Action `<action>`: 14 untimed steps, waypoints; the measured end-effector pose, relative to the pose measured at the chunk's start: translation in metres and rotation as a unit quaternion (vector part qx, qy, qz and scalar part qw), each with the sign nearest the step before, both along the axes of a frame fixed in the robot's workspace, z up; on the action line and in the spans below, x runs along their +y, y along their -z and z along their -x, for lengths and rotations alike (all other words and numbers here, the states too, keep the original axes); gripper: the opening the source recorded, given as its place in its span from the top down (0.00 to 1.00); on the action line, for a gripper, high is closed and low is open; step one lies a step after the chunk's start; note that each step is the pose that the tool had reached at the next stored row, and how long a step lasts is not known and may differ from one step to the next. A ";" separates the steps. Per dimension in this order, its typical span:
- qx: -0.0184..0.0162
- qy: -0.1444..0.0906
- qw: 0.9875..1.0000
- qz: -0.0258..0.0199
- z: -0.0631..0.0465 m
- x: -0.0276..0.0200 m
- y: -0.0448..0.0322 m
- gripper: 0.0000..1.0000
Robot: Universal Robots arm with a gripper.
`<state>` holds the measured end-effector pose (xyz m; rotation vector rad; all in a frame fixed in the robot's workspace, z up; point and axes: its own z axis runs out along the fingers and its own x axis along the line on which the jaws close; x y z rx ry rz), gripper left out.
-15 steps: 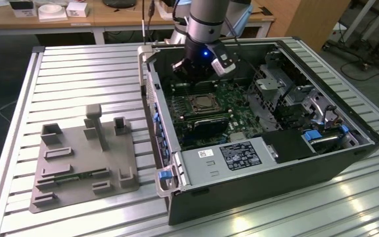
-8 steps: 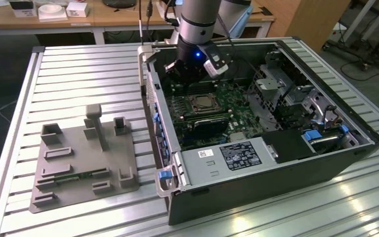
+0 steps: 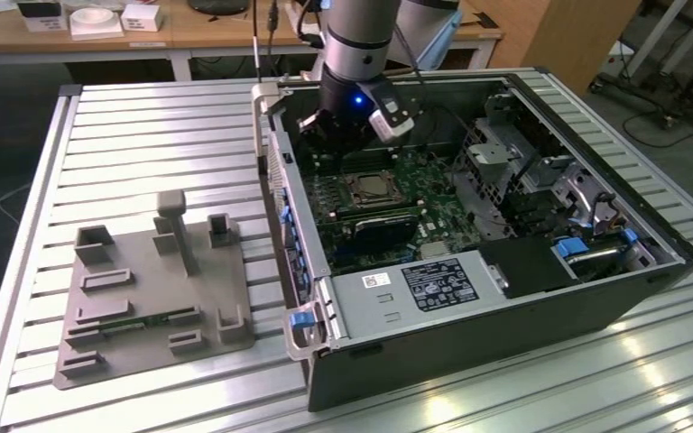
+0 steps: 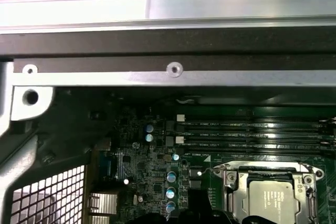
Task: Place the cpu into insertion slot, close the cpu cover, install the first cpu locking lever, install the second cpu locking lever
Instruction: 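Install the first cpu locking lever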
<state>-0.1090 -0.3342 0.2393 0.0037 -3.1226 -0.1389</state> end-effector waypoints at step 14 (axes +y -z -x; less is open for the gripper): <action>0.000 0.000 1.000 0.000 0.007 0.0099 0.0028 0.89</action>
